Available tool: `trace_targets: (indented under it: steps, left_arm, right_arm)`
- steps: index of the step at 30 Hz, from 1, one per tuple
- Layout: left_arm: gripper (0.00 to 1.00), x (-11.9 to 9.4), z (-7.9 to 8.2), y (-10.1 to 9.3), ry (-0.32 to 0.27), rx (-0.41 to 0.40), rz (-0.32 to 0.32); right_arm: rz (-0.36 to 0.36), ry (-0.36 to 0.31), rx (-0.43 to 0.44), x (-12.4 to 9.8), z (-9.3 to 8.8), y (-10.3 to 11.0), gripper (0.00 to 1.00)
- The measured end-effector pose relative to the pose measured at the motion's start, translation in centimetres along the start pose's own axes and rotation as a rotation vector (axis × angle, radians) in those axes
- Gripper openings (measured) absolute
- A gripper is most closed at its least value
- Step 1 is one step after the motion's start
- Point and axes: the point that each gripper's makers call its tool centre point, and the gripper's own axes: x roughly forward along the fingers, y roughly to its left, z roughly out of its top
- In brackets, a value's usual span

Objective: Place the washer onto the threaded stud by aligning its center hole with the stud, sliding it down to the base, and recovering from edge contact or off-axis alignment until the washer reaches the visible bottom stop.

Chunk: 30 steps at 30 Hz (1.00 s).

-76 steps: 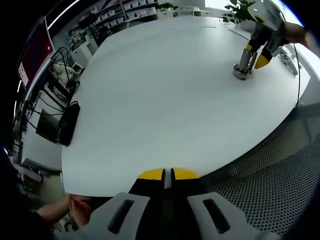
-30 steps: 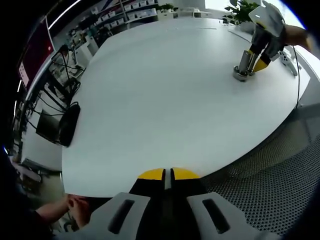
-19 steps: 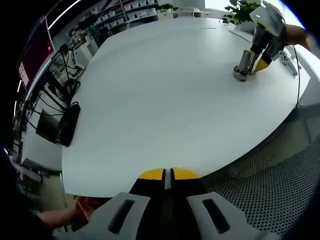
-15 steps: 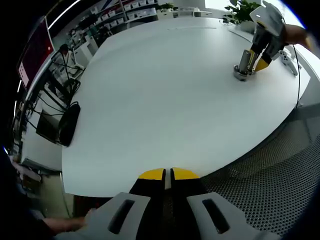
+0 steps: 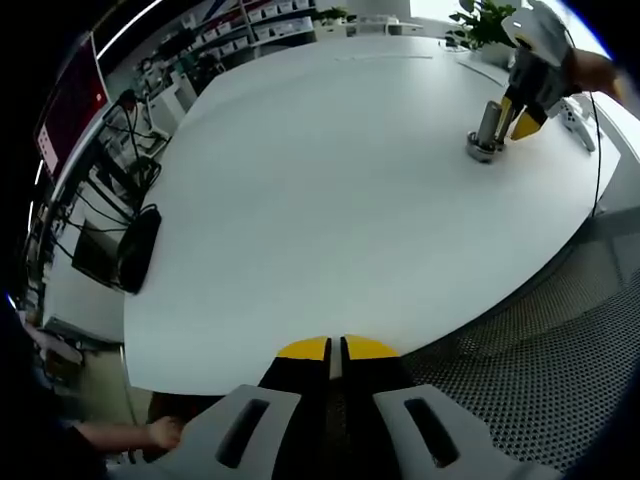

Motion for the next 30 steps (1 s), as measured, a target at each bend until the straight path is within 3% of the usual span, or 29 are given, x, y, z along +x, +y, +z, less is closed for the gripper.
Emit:
trace_targets:
  steps: [3,14,18,23,30]
  left_arm:
    - [0.01,0.0,0.0,0.1,-0.001,-0.003,0.002]
    - [0.01,0.0,0.1,0.1,-0.004,-0.005,0.004]
    - [0.01,0.0,0.0,0.2,-0.001,-0.006,0.005]
    - [0.01,0.0,0.0,0.1,-0.002,-0.005,0.005]
    - [0.01,0.0,0.1,0.2,-0.004,-0.006,0.008]
  right_arm:
    - [-0.004,-0.030,0.015,-1.1,1.0,0.2,0.14]
    - [-0.039,-0.024,-0.029,-3.2,2.0,0.0,0.14]
    - [-0.018,-0.043,-0.030,-4.1,3.0,0.5,0.14]
    - [-0.010,-0.029,-0.072,-4.0,3.8,1.1,0.14]
    - [-0.016,0.021,-0.095,-3.2,3.5,0.8,0.14]
